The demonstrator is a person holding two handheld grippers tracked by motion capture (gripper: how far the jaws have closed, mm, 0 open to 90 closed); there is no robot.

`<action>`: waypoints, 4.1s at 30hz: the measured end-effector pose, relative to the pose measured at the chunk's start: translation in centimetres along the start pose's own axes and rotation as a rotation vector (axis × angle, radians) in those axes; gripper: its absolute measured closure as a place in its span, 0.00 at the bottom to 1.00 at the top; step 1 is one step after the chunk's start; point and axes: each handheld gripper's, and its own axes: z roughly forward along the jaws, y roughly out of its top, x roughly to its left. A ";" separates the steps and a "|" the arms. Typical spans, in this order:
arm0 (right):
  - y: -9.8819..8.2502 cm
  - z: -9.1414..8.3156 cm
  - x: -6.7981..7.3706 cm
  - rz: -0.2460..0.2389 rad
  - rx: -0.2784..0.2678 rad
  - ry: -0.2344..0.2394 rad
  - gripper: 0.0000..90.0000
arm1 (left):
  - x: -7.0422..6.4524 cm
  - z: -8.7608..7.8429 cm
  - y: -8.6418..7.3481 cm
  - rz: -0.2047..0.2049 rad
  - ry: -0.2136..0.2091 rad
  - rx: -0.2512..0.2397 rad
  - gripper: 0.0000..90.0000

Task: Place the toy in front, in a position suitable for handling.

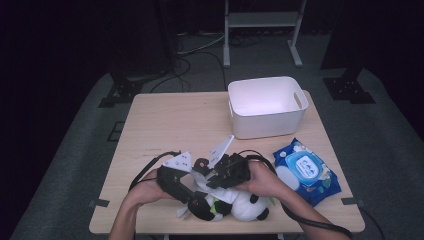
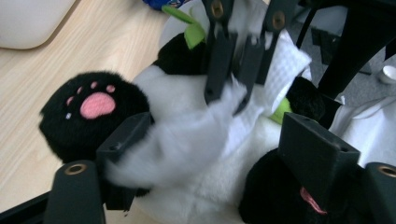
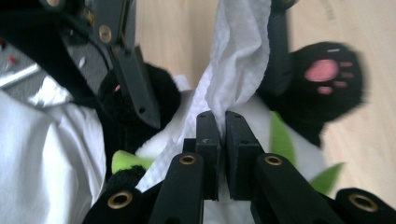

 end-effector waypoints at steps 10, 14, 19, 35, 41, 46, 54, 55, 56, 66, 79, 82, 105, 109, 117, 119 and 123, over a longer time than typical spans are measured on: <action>1.4 1.2 0.6 -0.058 0.046 0.036 0.93 | -0.1 0.2 -0.2 -0.004 0.016 -0.009 0.20; 2.1 2.2 1.0 -0.096 0.089 0.041 0.93 | -0.1 0.2 -0.3 -0.008 0.022 -0.009 0.20; 1.6 1.0 0.4 -0.081 0.096 0.056 0.93 | 0.0 0.2 -0.4 -0.017 0.022 -0.015 0.20; 0.9 -1.5 -2.7 0.019 0.031 -0.076 0.93 | -0.3 0.2 -0.4 0.008 0.027 -0.007 0.20; 1.7 -0.6 -3.8 0.059 -0.013 -0.136 0.91 | -0.3 0.2 -0.3 0.011 0.020 -0.007 0.20; 1.9 -0.7 -4.1 0.083 -0.023 -0.130 0.87 | -0.2 0.3 -0.4 0.006 0.011 -0.010 0.20; 0.1 -2.3 -3.6 0.094 -0.020 -0.053 0.66 | -0.3 0.3 -0.3 0.008 0.018 -0.004 0.20; -0.1 -2.5 -3.5 0.095 -0.025 -0.051 0.63 | -0.3 0.3 -0.3 0.008 0.019 -0.004 0.20; -0.3 -2.6 -3.4 0.089 -0.029 -0.052 0.62 | -0.3 0.3 -0.2 0.007 0.019 -0.004 0.20; -0.7 -2.8 -2.1 -0.021 -0.008 0.011 0.53 | -0.2 0.4 -0.2 -0.002 0.019 -0.009 0.20; -1.4 -2.3 0.5 -0.190 0.031 -0.044 0.90 | -0.2 0.6 -0.1 -0.004 0.020 -0.005 0.20; -1.7 -3.1 0.4 -0.164 0.031 -0.068 0.91 | -0.2 0.6 -0.1 -0.006 0.022 -0.003 0.20; -11.0 -8.0 -0.7 0.088 -0.067 -0.125 0.91 | 0.0 0.8 -0.2 -0.020 0.025 -0.003 0.20; -11.9 -8.0 -0.9 0.114 -0.065 -0.127 0.91 | 0.0 0.8 -0.2 -0.019 0.026 -0.001 0.20; -11.9 -7.5 -1.9 0.151 -0.046 -0.135 0.91 | 0.0 0.9 -0.2 -0.022 0.025 -0.005 0.20; -12.0 -7.6 -1.9 0.148 -0.049 -0.132 0.91 | 0.0 0.9 -0.3 -0.023 0.023 -0.008 0.20; -12.6 -7.8 -1.9 0.160 -0.027 -0.131 0.91 | 0.0 0.9 -0.2 -0.023 0.022 -0.004 0.20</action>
